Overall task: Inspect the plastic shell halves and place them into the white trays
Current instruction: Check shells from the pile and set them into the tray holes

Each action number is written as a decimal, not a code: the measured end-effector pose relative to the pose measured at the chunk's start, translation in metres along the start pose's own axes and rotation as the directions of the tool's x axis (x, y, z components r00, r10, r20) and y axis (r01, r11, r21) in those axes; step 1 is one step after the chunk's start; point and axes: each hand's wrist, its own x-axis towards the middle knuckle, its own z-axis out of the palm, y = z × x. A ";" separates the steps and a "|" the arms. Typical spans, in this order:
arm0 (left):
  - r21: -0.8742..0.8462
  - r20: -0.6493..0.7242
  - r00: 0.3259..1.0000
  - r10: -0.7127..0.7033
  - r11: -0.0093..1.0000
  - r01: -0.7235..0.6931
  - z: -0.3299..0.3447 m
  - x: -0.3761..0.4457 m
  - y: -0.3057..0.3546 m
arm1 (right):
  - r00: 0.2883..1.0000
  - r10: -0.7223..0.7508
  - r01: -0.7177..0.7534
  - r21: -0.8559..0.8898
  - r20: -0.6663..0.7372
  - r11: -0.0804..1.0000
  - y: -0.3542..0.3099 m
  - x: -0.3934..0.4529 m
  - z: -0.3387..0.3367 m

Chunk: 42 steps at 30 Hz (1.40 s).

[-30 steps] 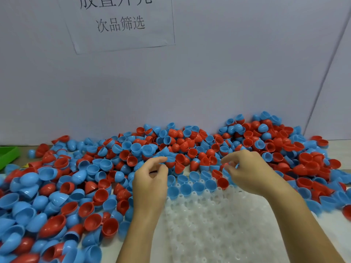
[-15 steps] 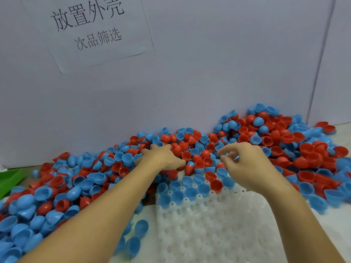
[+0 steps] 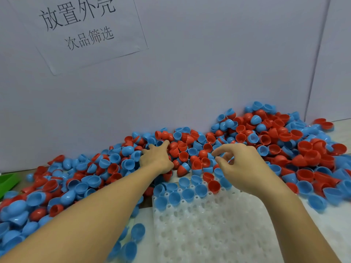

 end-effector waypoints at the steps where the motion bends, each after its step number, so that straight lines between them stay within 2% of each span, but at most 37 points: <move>1: -0.035 -0.025 0.999 0.024 0.999 -0.025 -0.003 0.002 -0.003 | 1.000 0.001 -0.001 0.005 0.002 1.000 0.000 0.000 0.000; 4: -0.292 -0.080 0.996 0.026 0.955 -0.048 -0.019 0.012 -0.016 | 1.000 0.003 -0.003 0.014 0.000 1.000 0.000 0.000 0.000; 6: -0.487 -0.094 0.995 -0.027 0.873 -0.022 -0.030 0.018 -0.022 | 1.000 0.002 -0.002 0.014 0.003 1.000 0.000 0.000 0.000; 9: -0.758 -0.042 0.993 -0.112 0.651 0.041 -0.046 0.023 -0.027 | 1.000 0.002 -0.002 0.014 0.006 1.000 -0.001 0.001 0.001; 12: -0.912 0.136 0.982 -0.130 0.371 0.175 -0.058 0.019 -0.030 | 1.000 0.002 -0.002 0.019 0.009 1.000 -0.003 0.000 0.001; 17: -0.945 0.290 0.948 -0.132 0.116 0.305 -0.064 0.011 -0.037 | 1.000 -0.002 0.001 0.023 0.023 1.000 -0.006 0.000 0.000; 25: -0.963 0.268 0.951 -0.157 -0.001 0.271 -0.076 0.001 -0.030 | 0.999 -0.003 0.002 0.025 0.032 1.000 -0.007 0.000 0.000; 29: -0.966 0.234 0.972 -0.036 -0.123 0.228 -0.080 -0.024 -0.015 | 0.999 -0.035 0.035 0.046 0.006 0.998 -0.012 -0.001 0.000; 33: -0.950 0.203 0.977 0.060 -0.231 0.211 -0.076 -0.079 0.001 | 0.995 -0.095 0.096 0.172 -0.012 0.980 -0.028 -0.005 -0.003; 38: -0.901 0.129 0.991 0.032 -0.413 0.130 -0.052 -0.148 0.000 | 0.972 -0.233 0.203 0.398 0.027 0.895 -0.061 -0.015 -0.005; 40: -0.904 0.108 0.993 -0.048 -0.420 0.078 -0.043 -0.164 -0.004 | 0.965 -0.261 0.214 0.464 0.037 0.859 -0.073 -0.019 -0.002; 42: -0.936 0.087 0.987 -0.135 -0.350 0.034 -0.036 -0.171 -0.009 | 0.958 -0.287 0.242 0.469 0.025 0.849 -0.083 -0.022 0.003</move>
